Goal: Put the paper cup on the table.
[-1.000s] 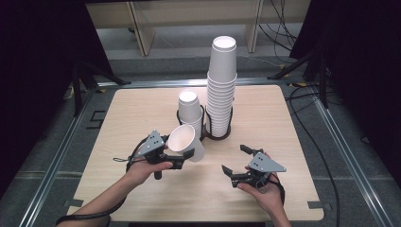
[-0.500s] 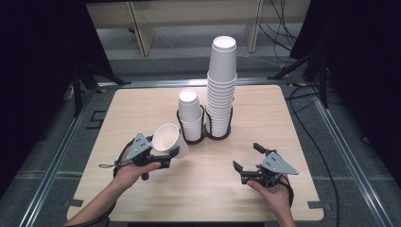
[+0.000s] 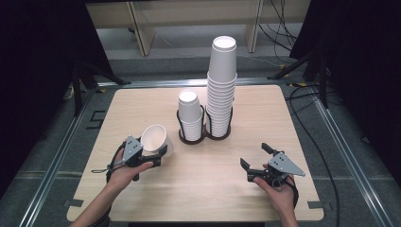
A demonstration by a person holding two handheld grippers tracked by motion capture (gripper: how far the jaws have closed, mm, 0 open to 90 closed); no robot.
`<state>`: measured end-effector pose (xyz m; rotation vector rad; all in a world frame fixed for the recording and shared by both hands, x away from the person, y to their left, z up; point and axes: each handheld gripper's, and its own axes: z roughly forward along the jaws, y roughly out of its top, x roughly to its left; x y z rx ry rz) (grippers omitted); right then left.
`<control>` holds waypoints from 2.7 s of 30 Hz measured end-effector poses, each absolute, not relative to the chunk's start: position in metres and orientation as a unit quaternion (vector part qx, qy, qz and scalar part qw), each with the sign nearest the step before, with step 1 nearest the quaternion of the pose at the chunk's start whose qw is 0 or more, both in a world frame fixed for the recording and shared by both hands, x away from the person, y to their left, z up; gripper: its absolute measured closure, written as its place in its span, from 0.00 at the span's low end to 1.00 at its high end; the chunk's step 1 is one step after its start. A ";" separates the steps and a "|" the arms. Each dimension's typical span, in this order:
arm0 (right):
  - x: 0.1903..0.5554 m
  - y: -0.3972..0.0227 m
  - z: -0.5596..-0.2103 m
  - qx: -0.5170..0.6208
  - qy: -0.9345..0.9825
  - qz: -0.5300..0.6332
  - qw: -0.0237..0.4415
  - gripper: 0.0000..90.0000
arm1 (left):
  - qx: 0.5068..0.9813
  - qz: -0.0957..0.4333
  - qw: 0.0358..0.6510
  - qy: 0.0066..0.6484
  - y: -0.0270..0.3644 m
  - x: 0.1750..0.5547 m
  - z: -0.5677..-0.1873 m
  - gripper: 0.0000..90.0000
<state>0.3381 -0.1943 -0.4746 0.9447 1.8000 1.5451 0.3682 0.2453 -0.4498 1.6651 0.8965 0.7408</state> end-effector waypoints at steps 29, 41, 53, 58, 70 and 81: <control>0.335 -0.186 -0.479 0.358 0.688 0.568 0.277 0.05 | 0.699 0.315 0.502 0.399 0.248 0.371 -0.477 0.15; 0.336 -0.186 -0.479 0.346 0.690 0.572 0.278 0.05 | 0.714 0.315 0.490 0.389 0.245 0.372 -0.476 0.11; 0.337 -0.186 -0.479 0.341 0.687 0.569 0.296 0.05 | 0.707 0.305 0.506 0.389 0.246 0.368 -0.472 0.00; 0.336 -0.186 -0.479 0.345 0.687 0.574 0.281 0.05 | 0.711 0.300 0.507 0.384 0.246 0.359 -0.471 0.00; 0.337 -0.188 -0.478 0.343 0.685 0.570 0.298 0.05 | 0.711 0.297 0.509 0.384 0.260 0.346 -0.472 0.00; 0.335 -0.187 -0.478 0.354 0.689 0.566 0.283 0.05 | 0.701 0.303 0.514 0.391 0.280 0.321 -0.482 0.00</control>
